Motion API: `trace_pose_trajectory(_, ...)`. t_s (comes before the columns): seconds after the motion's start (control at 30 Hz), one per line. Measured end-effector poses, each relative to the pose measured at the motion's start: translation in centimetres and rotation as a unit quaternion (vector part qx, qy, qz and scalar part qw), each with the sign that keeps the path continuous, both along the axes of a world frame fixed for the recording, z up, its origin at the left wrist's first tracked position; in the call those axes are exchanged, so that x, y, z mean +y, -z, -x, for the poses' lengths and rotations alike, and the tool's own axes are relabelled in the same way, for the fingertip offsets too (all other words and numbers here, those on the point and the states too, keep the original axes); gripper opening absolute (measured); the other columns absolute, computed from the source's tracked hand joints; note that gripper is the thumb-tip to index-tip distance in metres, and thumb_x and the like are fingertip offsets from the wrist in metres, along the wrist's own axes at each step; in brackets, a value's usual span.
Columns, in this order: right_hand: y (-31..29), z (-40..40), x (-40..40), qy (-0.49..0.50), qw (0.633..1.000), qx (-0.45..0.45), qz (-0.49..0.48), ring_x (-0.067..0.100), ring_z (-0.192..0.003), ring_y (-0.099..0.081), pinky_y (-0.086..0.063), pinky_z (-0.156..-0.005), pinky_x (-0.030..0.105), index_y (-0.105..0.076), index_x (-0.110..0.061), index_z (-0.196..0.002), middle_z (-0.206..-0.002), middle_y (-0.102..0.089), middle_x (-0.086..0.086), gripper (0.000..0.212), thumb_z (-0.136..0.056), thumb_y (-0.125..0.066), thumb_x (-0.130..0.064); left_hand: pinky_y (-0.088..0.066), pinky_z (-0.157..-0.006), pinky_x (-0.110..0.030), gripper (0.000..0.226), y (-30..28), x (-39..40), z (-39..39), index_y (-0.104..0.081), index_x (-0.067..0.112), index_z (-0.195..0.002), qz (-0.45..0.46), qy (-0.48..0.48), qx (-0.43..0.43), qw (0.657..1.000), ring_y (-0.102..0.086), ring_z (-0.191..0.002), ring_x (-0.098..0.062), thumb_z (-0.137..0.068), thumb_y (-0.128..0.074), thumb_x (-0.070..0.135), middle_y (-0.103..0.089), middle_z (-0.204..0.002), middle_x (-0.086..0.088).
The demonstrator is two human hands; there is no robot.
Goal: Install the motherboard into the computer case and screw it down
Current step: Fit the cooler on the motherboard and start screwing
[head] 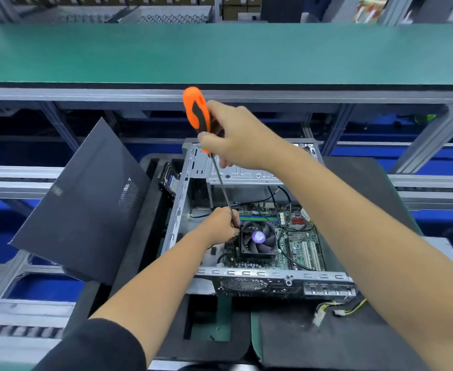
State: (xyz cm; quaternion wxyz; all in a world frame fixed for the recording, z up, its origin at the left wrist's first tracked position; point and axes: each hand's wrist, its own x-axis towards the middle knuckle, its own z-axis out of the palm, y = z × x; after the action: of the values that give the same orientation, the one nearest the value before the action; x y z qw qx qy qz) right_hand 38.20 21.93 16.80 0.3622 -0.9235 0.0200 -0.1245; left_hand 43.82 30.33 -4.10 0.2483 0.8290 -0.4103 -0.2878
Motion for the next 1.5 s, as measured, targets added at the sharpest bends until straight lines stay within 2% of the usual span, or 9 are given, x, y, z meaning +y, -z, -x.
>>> trace_pose_trajectory(0.13, -0.2, -0.1, 0.0, 0.013, 0.999, -0.041, 0.014, 0.029, -0.057, -0.058, -0.051, -0.058, 0.041, -0.042, -0.011, -0.091, -0.072, -0.057, 0.014, 0.012, -0.088, -0.051, -0.02, -0.042, -0.061, -0.017, 0.011, 0.0, -0.1, 0.2, -0.057, 0.013, -0.082, -0.002, -0.002, 0.015, 1.0, -0.05, -0.066, -0.016, -0.089, -0.055, 0.004, -0.052, -0.072, 0.001)
trace_pose_trajectory(0.3, -1.9, 1.2, -1.9, 0.069, 0.99, -0.119, -0.027, 0.034, -0.061, -0.059, -0.051, -0.056, 0.045, -0.042, -0.009, -0.095, -0.072, -0.057, 0.015, 0.015, -0.088, -0.047, -0.021, -0.05, -0.072, -0.027, 0.017, -0.5, 0.4, -0.3, -0.061, 0.013, -0.095, 0.001, -0.028, 0.016, 0.999, -0.057, -0.08, -0.019, -0.092, -0.048, 0.002, -0.06, -0.086, -0.005)
trace_pose_trajectory(0.47, -0.9, 3.4, -2.2, 0.042, 0.993, -0.102, -0.052, 0.025, -0.047, -0.058, -0.051, -0.044, 0.032, -0.038, -0.009, -0.094, -0.062, -0.054, 0.005, 0.012, -0.09, -0.046, -0.016, -0.045, -0.056, -0.013, 0.034, -2.4, 1.5, -0.5, -0.059, 0.022, -0.068, 0.061, -0.035, 0.0, 0.998, -0.058, -0.071, -0.013, -0.076, -0.046, -0.008, -0.062, -0.074, 0.007)
trace_pose_trajectory(0.63, 0.6, 3.9, -1.8, 0.04, 0.995, -0.074, -0.056, 0.029, -0.049, -0.057, -0.051, -0.047, 0.034, -0.038, -0.007, -0.095, -0.063, -0.053, 0.006, 0.012, -0.091, -0.047, -0.014, -0.047, -0.055, -0.023, 0.017, -2.3, 2.6, 0.4, -0.065, 0.012, -0.076, 0.009, 0.072, 0.038, 0.997, -0.057, -0.062, -0.01, -0.076, -0.057, -0.002, -0.062, -0.072, 0.003)
trace_pose_trajectory(0.77, 1.3, 4.1, -1.8, 0.037, 0.996, -0.065, -0.053, 0.03, -0.051, -0.058, -0.05, -0.048, 0.038, -0.038, -0.005, -0.096, -0.069, -0.056, 0.019, 0.014, -0.092, -0.047, -0.015, -0.038, -0.053, -0.009, 0.014, -1.5, 2.8, 1.0, -0.062, 0.022, -0.072, -0.041, 0.128, 0.016, 0.991, -0.053, -0.055, 0.009, -0.078, -0.074, 0.017, -0.059, -0.068, 0.014)
trace_pose_trajectory(0.93, 1.6, 4.3, -1.7, 0.042, 0.995, -0.071, -0.056, 0.023, -0.048, -0.059, -0.052, -0.052, 0.041, -0.039, -0.006, -0.097, -0.066, -0.056, 0.015, 0.013, -0.092, -0.046, -0.015, -0.052, -0.076, -0.027, 0.013, -1.2, 2.2, 1.1, -0.072, 0.014, -0.084, -0.048, 0.102, -0.029, 0.993, -0.064, -0.082, -0.014, -0.081, -0.075, 0.026, -0.071, -0.09, 0.0)
trace_pose_trajectory(1.1, 1.7, 4.4, -1.7, 0.045, 0.994, -0.08, -0.058, 0.029, -0.05, -0.058, -0.051, -0.048, 0.034, -0.039, -0.006, -0.096, -0.066, -0.057, 0.019, 0.014, -0.092, -0.047, -0.017, -0.05, -0.074, -0.024, 0.017, -1.2, 2.1, 1.3, -0.074, 0.007, -0.086, -0.039, 0.103, -0.078, 0.991, -0.062, -0.075, -0.01, -0.085, -0.07, 0.023, -0.073, -0.09, -0.003)
trace_pose_trajectory(1.2, 2.0, 4.5, -1.7, 0.041, 0.994, -0.072, -0.067, 0.03, -0.05, -0.057, -0.051, -0.047, 0.032, -0.039, -0.004, -0.096, -0.066, -0.058, 0.023, 0.015, -0.092, -0.047, -0.016, -0.053, -0.075, -0.034, 0.019, -1.1, 2.0, 1.5, -0.072, 0.003, -0.089, -0.077, 0.119, -0.096, 0.985, -0.064, -0.084, -0.021, -0.084, -0.069, 0.022, -0.07, -0.093, -0.007)
trace_pose_trajectory(1.5, 1.6, 4.5, -1.8, 0.026, 0.995, -0.084, -0.055, 0.025, -0.048, -0.059, -0.052, -0.049, 0.038, -0.039, -0.004, -0.098, -0.067, -0.058, 0.021, 0.02, -0.092, -0.049, -0.02, -0.052, -0.075, -0.022, 0.015, -1.2, 1.7, 1.7, -0.075, 0.004, -0.086, -0.053, 0.101, -0.091, 0.989, -0.066, -0.081, -0.015, -0.084, -0.068, 0.017, -0.072, -0.091, -0.004)
